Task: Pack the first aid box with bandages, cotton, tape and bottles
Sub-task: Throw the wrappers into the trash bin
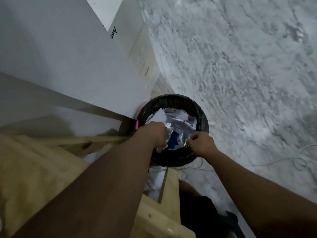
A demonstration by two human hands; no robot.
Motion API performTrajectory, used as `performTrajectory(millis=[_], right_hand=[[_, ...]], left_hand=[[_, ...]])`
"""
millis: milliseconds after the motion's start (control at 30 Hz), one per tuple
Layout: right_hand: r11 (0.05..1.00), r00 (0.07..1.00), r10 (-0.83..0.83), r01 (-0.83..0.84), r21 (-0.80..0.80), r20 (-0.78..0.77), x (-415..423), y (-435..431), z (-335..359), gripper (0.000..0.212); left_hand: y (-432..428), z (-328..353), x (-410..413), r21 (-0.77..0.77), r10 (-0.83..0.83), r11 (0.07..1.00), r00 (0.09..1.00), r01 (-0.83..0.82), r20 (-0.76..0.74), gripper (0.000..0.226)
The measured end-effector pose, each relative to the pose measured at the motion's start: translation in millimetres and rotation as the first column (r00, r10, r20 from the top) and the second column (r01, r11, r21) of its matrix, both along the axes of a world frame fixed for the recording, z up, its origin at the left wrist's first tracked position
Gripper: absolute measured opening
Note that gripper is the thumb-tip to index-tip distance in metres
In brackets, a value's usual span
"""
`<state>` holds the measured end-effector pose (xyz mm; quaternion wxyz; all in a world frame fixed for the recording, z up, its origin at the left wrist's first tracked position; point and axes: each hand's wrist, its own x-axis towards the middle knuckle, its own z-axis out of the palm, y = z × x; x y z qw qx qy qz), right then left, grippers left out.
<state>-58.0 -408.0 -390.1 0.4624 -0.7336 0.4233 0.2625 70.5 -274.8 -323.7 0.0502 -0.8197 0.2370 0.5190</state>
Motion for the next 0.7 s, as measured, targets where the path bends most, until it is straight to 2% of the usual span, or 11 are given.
performTrajectory(millis=[67, 200, 233, 333, 400, 500, 700], right_hand=[[1.000, 1.000, 0.021, -0.021, 0.003, 0.013, -0.6, -0.4, 14.2, 0.016], [0.999, 0.998, 0.052, -0.051, -0.013, 0.031, 6.5, -3.5, 70.3, 0.023], [0.998, 0.997, 0.065, -0.064, -0.020, 0.050, 10.5, -3.3, 89.2, 0.024], [0.987, 0.980, 0.159, -0.153, -0.058, 0.121, 27.7, 1.9, 156.9, 0.023], [0.974, 0.960, 0.220, -0.207, -0.090, 0.172, 41.8, 13.0, 210.8, 0.023], [0.942, 0.908, 0.331, -0.301, -0.151, 0.258, 61.4, 42.0, 297.1, 0.021], [0.875, 0.755, 0.482, -0.437, -0.208, 0.444, 74.6, 142.7, 427.3, 0.013]], left_hand=[[1.6, 16.1, -0.5, -0.003, 0.015, 1.000, 1.000, -0.015, 0.009, 0.029], [3.9, 83.4, 0.9, -0.037, 0.078, 0.996, 0.996, -0.077, 0.035, 0.048], [5.9, 105.5, 0.8, -0.050, 0.102, 0.994, 0.994, -0.100, 0.042, 0.047], [18.3, 177.0, -0.1, -0.119, 0.158, 0.982, 0.980, -0.144, 0.124, 0.027], [34.1, 229.0, -2.6, -0.155, 0.199, 0.973, 0.960, -0.170, 0.197, 0.033], [66.6, 310.6, -9.9, -0.222, 0.279, 0.950, 0.919, -0.222, 0.278, 0.049], [180.0, 435.3, -44.2, -0.399, 0.480, 0.861, 0.762, -0.315, 0.435, 0.056]])
